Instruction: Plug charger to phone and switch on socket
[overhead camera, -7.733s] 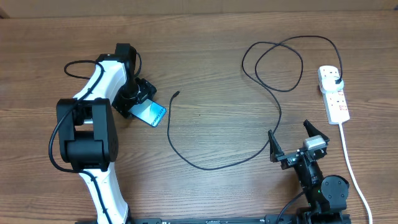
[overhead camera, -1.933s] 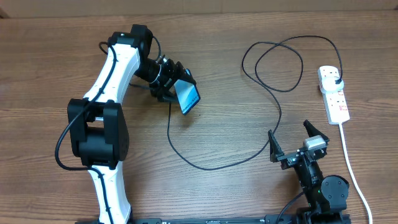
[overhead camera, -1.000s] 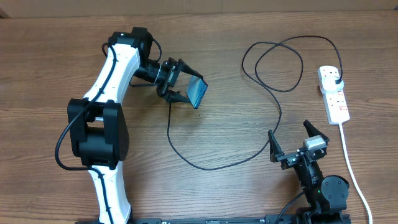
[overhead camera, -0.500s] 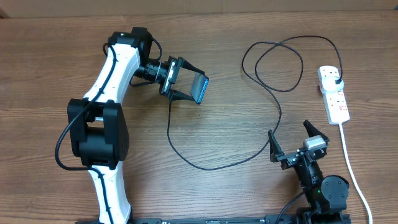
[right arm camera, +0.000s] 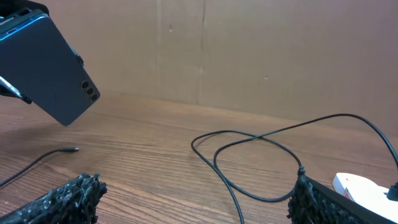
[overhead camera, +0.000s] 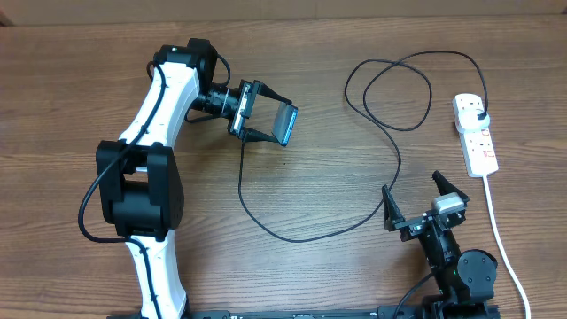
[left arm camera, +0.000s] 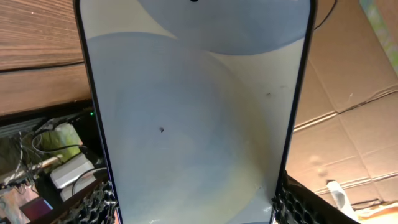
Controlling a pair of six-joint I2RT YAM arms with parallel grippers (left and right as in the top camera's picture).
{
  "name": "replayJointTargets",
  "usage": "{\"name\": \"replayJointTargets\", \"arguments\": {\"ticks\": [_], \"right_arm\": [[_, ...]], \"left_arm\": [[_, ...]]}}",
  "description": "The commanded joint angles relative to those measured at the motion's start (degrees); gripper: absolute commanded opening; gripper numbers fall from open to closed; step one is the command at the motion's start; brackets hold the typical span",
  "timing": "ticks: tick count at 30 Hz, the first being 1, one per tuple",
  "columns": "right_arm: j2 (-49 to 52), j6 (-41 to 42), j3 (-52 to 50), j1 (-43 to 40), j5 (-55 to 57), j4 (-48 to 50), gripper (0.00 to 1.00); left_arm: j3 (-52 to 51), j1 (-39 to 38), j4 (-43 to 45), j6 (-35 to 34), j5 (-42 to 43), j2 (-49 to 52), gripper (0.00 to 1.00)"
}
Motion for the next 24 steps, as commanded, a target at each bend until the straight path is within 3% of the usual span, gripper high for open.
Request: {"name": "replayJointTargets", "arguments": {"ticks": [1, 8, 16, 24], "right_arm": [[-0.46, 0.35, -0.61, 0.39, 0.31, 0.2, 1.0], [-0.46, 0.35, -0.61, 0.39, 0.33, 0.2, 1.0], [-0.46, 0.35, -0.61, 0.39, 0.33, 0.2, 1.0], [-0.46, 0.35, -0.61, 0.39, 0.31, 0.22, 1.0]], "left_arm": [[2.03, -0.39, -0.13, -1.66, 3.21, -0.11, 0.37], [2.03, -0.42, -0.17, -1.64, 4.11, -0.11, 0.33], [2.03, -0.42, -0.13, -1.33, 4.04, -0.11, 0.38], [2.03, -0.39, -0.15, 4.33, 3.52, -0.11, 0.37]]}}
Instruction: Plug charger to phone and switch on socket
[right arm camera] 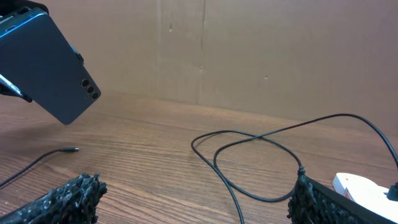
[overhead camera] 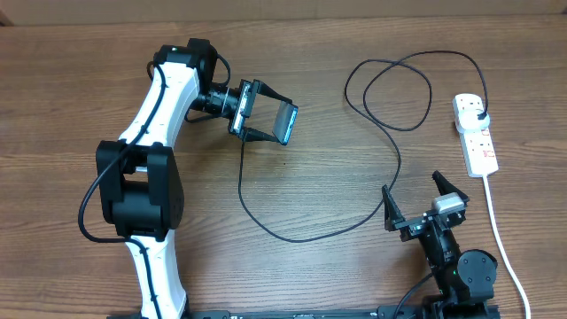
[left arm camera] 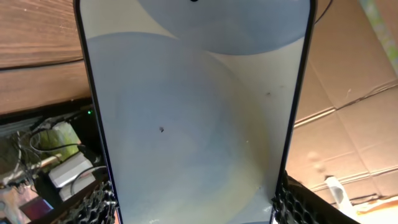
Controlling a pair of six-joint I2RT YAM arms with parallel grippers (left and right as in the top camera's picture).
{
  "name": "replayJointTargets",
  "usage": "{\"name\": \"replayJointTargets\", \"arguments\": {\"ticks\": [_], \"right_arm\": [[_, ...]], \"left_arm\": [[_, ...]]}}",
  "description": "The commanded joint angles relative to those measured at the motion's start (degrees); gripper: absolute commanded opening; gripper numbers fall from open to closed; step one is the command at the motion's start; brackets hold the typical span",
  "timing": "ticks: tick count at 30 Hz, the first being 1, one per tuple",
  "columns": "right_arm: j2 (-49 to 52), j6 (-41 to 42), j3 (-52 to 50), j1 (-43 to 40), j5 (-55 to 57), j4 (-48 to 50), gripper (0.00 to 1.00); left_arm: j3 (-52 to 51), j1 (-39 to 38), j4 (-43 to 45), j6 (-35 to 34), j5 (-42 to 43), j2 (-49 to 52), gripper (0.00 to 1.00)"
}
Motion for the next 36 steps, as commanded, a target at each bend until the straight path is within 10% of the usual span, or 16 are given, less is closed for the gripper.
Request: {"name": "replayJointTargets", "arguments": {"ticks": [1, 36], "right_arm": [[-0.46, 0.31, -0.61, 0.39, 0.31, 0.2, 1.0], [-0.46, 0.31, -0.61, 0.39, 0.33, 0.2, 1.0]], "left_arm": [[2.03, -0.39, -0.15, 3.39, 2.75, -0.11, 0.37], [2.03, -0.39, -0.09, 5.42, 5.09, -0.11, 0.36]]}}
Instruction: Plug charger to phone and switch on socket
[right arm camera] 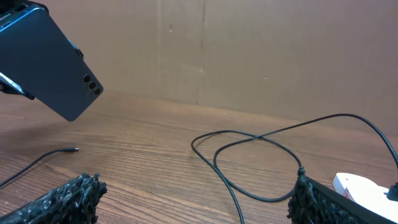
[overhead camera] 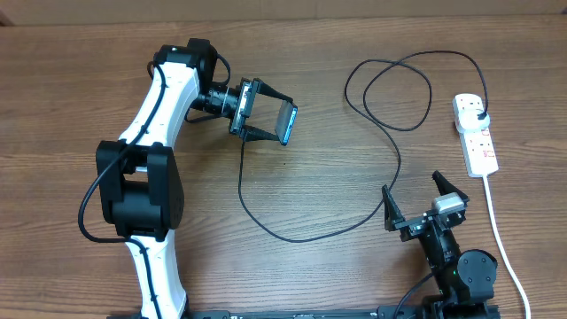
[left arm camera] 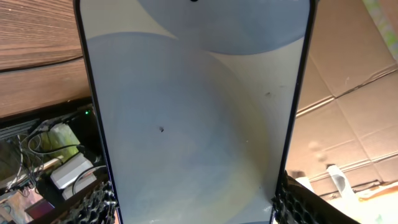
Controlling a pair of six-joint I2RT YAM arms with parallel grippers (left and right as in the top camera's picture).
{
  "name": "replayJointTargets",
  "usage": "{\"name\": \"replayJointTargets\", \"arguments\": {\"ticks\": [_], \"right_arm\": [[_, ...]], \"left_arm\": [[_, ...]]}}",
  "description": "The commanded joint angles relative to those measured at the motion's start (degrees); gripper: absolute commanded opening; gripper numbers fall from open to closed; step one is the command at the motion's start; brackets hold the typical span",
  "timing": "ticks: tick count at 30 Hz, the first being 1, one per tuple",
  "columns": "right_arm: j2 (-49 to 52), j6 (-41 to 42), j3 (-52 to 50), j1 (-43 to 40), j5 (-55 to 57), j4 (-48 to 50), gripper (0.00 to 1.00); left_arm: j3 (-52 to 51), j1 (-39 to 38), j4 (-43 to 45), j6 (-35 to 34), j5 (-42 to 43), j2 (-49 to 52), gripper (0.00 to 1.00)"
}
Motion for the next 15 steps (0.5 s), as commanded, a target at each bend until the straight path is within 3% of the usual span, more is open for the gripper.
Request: {"name": "replayJointTargets", "arguments": {"ticks": [1, 7, 15], "right_arm": [[-0.46, 0.33, -0.61, 0.39, 0.33, 0.2, 1.0], [-0.46, 0.33, -0.61, 0.39, 0.33, 0.2, 1.0], [-0.46, 0.33, -0.61, 0.39, 0.33, 0.2, 1.0]], "left_arm": [[2.03, -0.39, -0.07, 3.98, 3.37, -0.11, 0.36], [2.03, -0.39, 0.35, 5.57, -1.51, -0.11, 0.37], [2.03, -0.37, 1.77, 6.6, -15.98, -0.11, 0.38]]}}
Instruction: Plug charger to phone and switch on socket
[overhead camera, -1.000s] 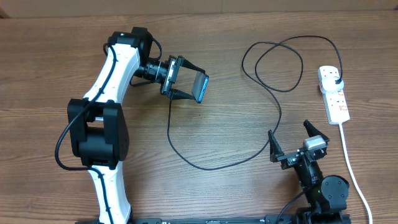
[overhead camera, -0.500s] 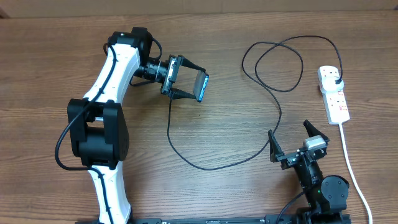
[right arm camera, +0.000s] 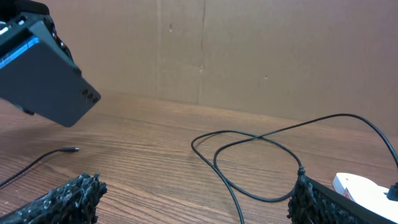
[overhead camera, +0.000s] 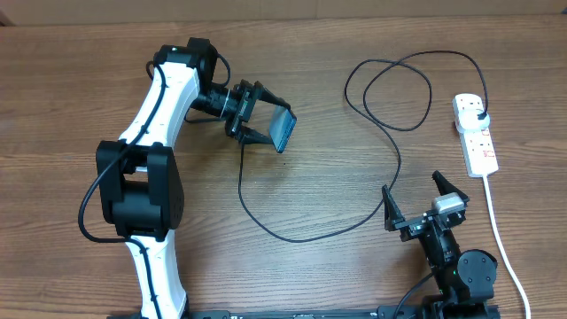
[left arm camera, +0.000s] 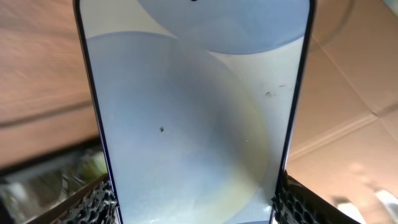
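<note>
My left gripper [overhead camera: 257, 120] is shut on the phone [overhead camera: 282, 129], held above the table at upper centre-left; its pale screen [left arm camera: 193, 112] fills the left wrist view, and its dark back [right arm camera: 46, 78] shows at the left of the right wrist view. The black charger cable [overhead camera: 390, 142] loops across the table from the white power strip [overhead camera: 475, 135] at the right. Its free plug end [right arm camera: 69, 150] lies on the wood below the phone. My right gripper [overhead camera: 416, 206] rests open near the front right, holding nothing.
A brown cardboard wall [right arm camera: 249, 50] stands behind the table. The strip's white lead [overhead camera: 500, 239] runs toward the front right edge. The cable's loops [right arm camera: 261, 155] lie just ahead of my right gripper.
The left wrist has turned, so the phone is tilted differently and sits slightly lower and further left than before. The right arm and the cable are unchanged.
Through the earlier moments my left gripper held the phone steady above the table, with the cable and plug lying loose and my right gripper open at the front right. Only now has the phone's tilt changed.
</note>
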Controlling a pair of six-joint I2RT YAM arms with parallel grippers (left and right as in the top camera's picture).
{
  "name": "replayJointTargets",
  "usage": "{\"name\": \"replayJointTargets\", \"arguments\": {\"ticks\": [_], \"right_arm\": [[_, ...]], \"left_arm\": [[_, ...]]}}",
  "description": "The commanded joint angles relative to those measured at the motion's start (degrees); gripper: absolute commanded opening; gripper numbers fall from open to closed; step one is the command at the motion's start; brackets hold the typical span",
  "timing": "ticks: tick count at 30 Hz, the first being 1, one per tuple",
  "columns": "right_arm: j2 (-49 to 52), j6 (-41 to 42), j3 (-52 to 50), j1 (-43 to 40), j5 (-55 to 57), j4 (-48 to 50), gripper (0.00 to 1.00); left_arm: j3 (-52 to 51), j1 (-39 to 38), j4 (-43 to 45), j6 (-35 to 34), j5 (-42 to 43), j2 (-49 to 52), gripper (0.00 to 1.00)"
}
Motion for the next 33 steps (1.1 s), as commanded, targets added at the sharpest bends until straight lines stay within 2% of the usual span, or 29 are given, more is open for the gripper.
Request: {"name": "replayJointTargets", "arguments": {"ticks": [1, 12, 20, 23, 28, 33], "right_arm": [[-0.46, 0.35, -0.61, 0.39, 0.35, 0.2, 1.0], [-0.46, 0.37, -0.61, 0.39, 0.24, 0.22, 1.0], [-0.46, 0.42, -0.61, 0.42, 0.04, 0.2, 1.0], [-0.46, 6.19, -0.59, 0.44, -0.07, 0.9, 1.0], [0.55, 22.23, -0.57, 0.44, -3.45, 0.9, 1.0], [4.17, 25.81, 0.17, 0.44, -9.97, 1.03, 1.0]], "left_arm": [[2.03, -0.37, 1.16, 1.9, -8.15, -0.11, 0.37], [2.03, -0.55, 3.87, 1.99, -28.39, -0.11, 0.35], [2.03, -1.38, 3.82, 2.4, -33.51, -0.11, 0.35], [2.03, -1.68, 3.82, 2.4, -34.73, -0.11, 0.34], [2.03, -1.88, 3.91, 2.45, -36.37, -0.11, 0.36], [2.16, -1.88, 4.09, 2.95, -37.55, -0.11, 0.34]]}}
